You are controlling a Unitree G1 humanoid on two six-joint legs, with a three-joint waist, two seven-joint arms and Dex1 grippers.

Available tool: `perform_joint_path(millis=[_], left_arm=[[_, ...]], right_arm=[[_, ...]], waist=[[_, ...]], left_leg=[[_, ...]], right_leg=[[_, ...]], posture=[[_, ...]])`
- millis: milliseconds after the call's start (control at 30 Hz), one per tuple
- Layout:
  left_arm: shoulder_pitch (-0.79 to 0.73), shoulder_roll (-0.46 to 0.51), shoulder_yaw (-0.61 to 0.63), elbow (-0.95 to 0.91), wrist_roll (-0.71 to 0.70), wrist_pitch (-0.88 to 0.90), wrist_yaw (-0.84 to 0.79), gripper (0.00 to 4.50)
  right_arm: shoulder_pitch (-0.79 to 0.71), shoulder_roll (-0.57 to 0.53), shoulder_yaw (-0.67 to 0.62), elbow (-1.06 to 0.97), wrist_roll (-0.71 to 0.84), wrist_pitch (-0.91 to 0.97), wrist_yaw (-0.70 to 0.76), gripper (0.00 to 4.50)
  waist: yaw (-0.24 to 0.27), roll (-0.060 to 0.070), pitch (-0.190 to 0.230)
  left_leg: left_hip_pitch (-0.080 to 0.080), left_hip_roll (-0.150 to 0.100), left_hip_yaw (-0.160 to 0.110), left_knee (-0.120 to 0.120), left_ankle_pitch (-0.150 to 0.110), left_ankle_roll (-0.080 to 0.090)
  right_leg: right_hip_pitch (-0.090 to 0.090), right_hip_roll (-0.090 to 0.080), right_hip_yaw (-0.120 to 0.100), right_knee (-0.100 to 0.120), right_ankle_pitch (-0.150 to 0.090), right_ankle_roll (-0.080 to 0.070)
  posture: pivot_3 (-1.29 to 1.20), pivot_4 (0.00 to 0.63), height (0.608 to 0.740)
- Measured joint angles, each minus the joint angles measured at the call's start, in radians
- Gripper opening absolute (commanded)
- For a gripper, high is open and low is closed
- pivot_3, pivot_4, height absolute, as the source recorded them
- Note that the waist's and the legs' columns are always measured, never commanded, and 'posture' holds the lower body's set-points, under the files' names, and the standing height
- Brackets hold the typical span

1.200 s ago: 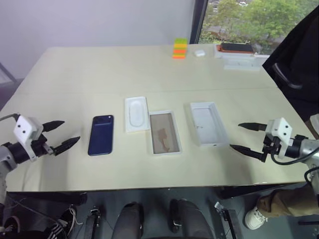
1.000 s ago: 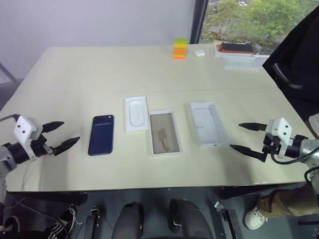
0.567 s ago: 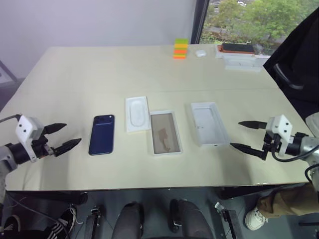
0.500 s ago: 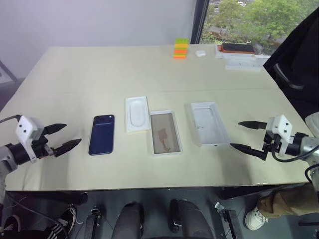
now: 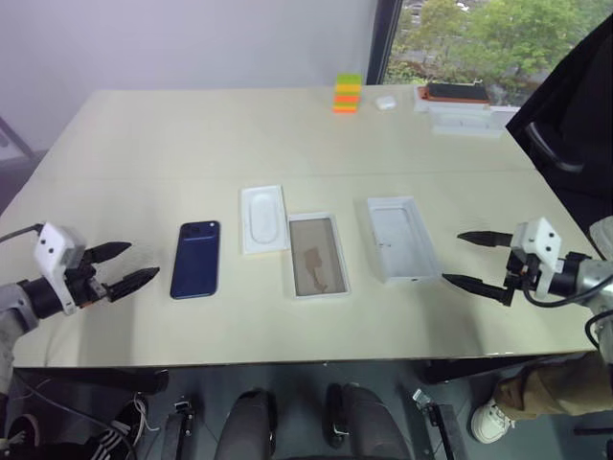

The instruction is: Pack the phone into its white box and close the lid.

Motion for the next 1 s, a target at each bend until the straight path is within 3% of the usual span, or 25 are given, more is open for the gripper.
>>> perform_joint_path(millis=[167,433,533,667,1000], left_arm=[[-0.158,-0.079,-0.007,-0.113,-0.073,0.188,0.179,4.5],[-0.326,-0.245,-0.118,-0.14,-0.026,0.348,0.485,4.5],[-0.419,-0.368,-0.144,-0.124,-0.022,0.447,0.608,4.5],[-0.468,-0.429,-0.228,-0.112,-0.017,0.525,0.654,4.5],[-0.578,-0.536,-0.167,0.001,-0.019,0.579,0.787,4.5]], right_arm=[[-0.095,0.004,0.03,-0.049,0.002,0.047,-0.025,4.48],[-0.139,0.029,0.116,-0.149,-0.012,0.114,-0.066,4.48],[-0.185,0.067,0.149,-0.21,-0.012,0.132,-0.083,4.48],[-0.209,0.112,0.187,-0.257,-0.013,0.135,-0.11,4.48],[-0.195,0.122,0.196,-0.237,-0.032,0.125,-0.119,4.48]], waist=[[0.0,0.0,0.0],[0.0,-0.001,0.0],[0.0,-0.001,0.0],[0.0,-0.002,0.0],[-0.001,-0.002,0.0]], left_leg=[[0.0,0.0,-0.001,0.0,0.0,0.0],[0.0,-0.001,-0.002,0.001,0.0,0.0],[0.0,-0.001,-0.002,0.002,0.0,0.0],[-0.001,-0.001,-0.003,0.002,0.0,-0.001],[0.0,-0.002,-0.003,0.002,0.001,-0.001]], right_leg=[[0.001,0.0,0.001,0.0,0.001,0.0],[0.001,0.001,0.001,0.001,0.001,0.0],[0.001,0.001,0.001,0.002,0.001,0.0],[0.001,0.0,0.001,0.001,0.001,0.001],[0.001,0.0,0.001,0.002,0.001,0.0]], posture=[[0.0,0.15,0.74],[0.0,0.15,0.74],[0.0,0.15,0.74],[0.0,0.15,0.74],[0.0,0.15,0.74]])
